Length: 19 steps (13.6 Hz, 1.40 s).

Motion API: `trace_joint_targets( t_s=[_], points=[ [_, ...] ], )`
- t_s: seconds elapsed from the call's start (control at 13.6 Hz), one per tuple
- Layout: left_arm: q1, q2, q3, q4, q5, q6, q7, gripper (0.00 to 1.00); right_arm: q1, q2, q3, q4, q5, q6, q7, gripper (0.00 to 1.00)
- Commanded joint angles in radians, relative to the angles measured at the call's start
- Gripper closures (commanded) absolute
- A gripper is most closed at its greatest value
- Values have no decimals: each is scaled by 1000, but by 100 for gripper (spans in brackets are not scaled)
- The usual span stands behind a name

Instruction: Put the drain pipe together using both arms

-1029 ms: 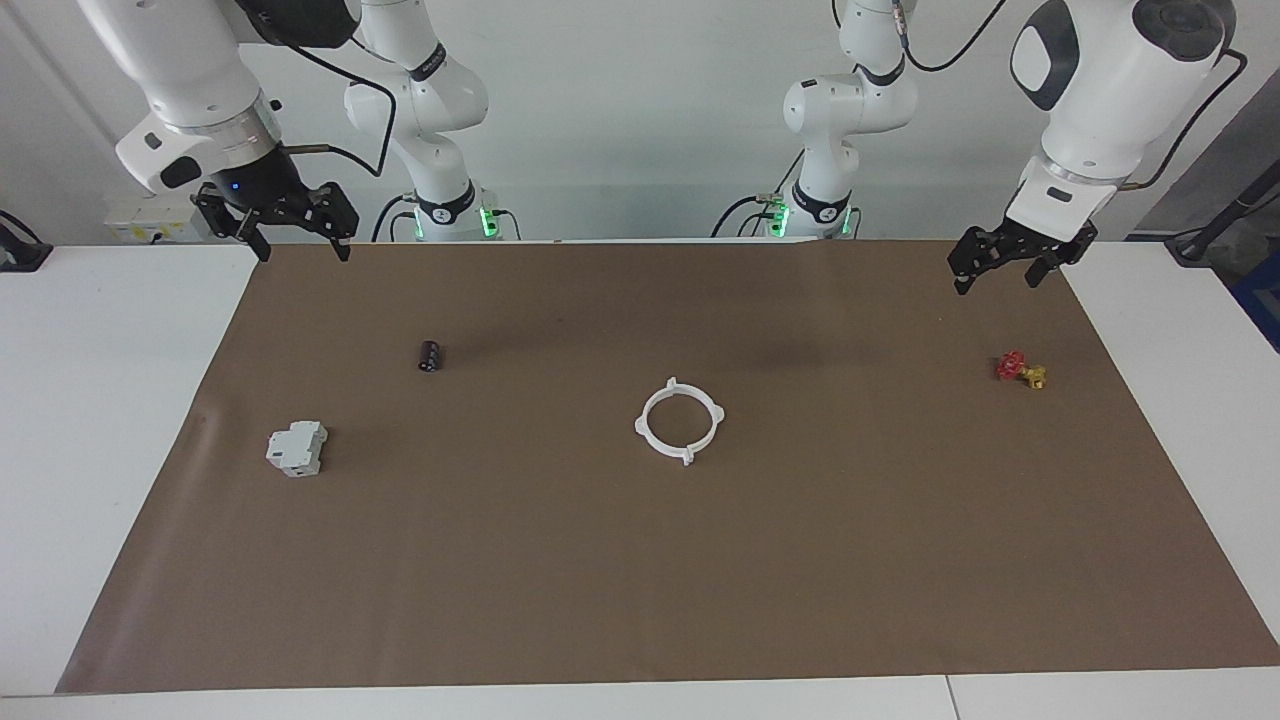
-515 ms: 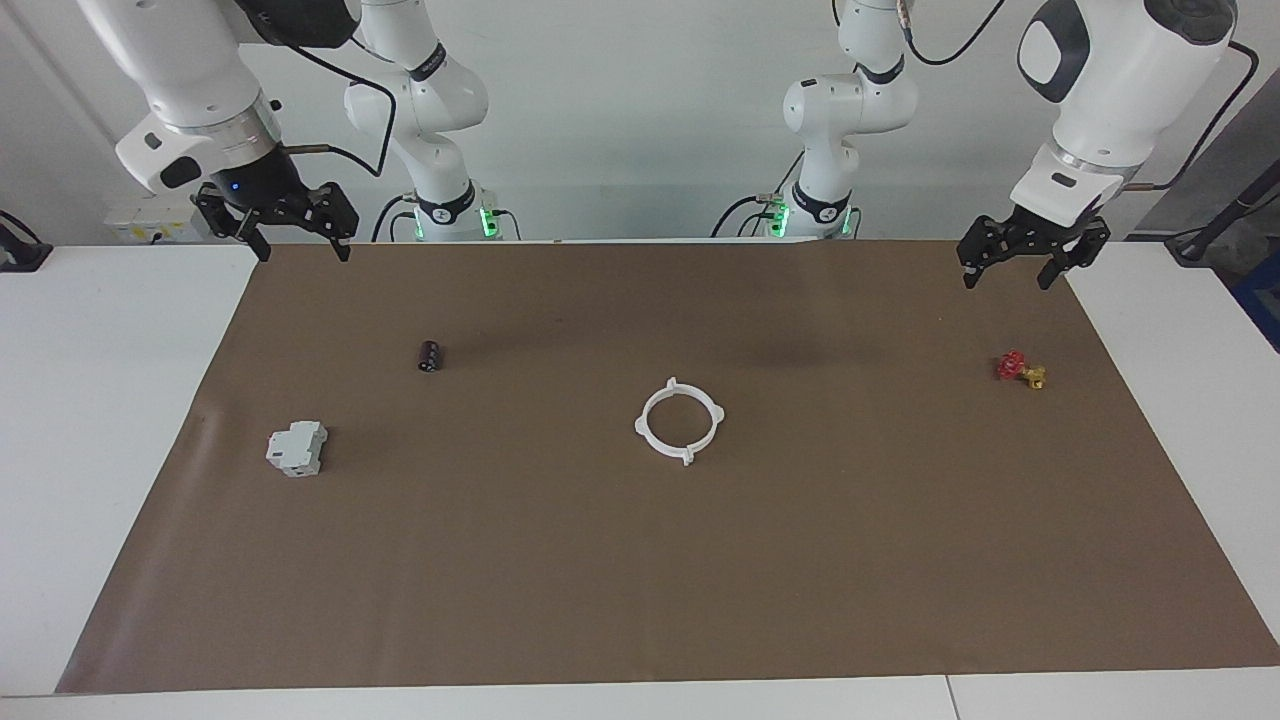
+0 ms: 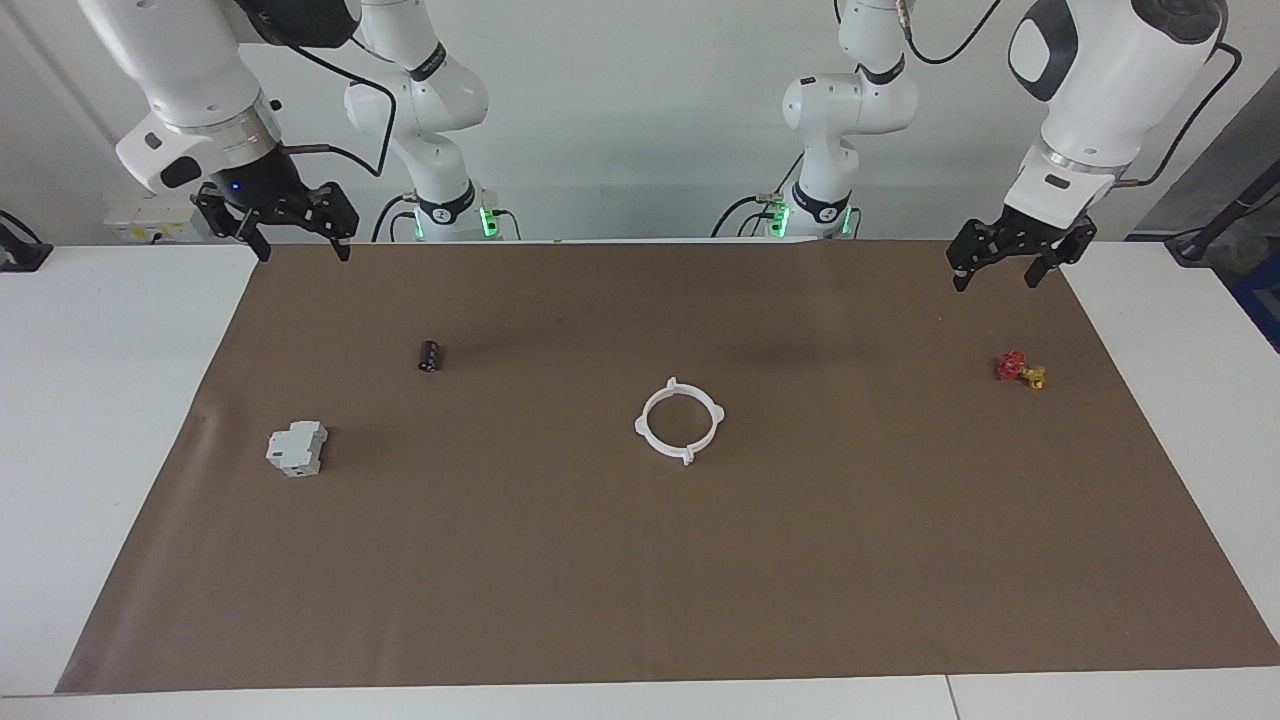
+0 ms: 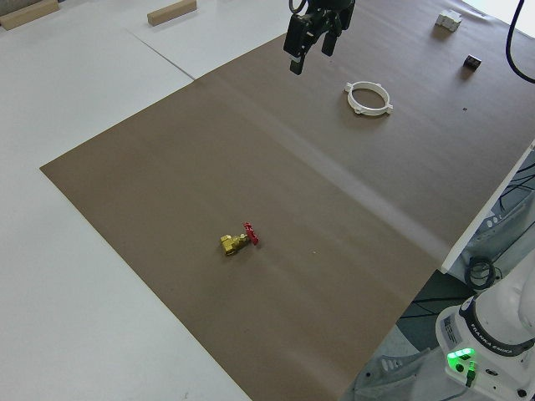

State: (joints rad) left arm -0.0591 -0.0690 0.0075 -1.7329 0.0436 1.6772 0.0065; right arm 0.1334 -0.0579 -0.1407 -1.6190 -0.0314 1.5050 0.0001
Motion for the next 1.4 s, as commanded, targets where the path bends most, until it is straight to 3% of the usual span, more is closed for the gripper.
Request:
trace_joint_targets(
  t_s=[0.0, 0.59, 1.32],
  points=[
    [-1, -11, -4, -5, -14, 7, -11, 0, -6, -13, 1, -9, 18, 7, -11, 0],
    [-5, 17, -24, 7, -16, 70, -80, 0, -6, -13, 1, -9, 16, 7, -11, 0],
    [-7, 71, -12, 78, -16, 30, -72, 0, -6, -13, 1, -9, 16, 7, -11, 0]
  ],
)
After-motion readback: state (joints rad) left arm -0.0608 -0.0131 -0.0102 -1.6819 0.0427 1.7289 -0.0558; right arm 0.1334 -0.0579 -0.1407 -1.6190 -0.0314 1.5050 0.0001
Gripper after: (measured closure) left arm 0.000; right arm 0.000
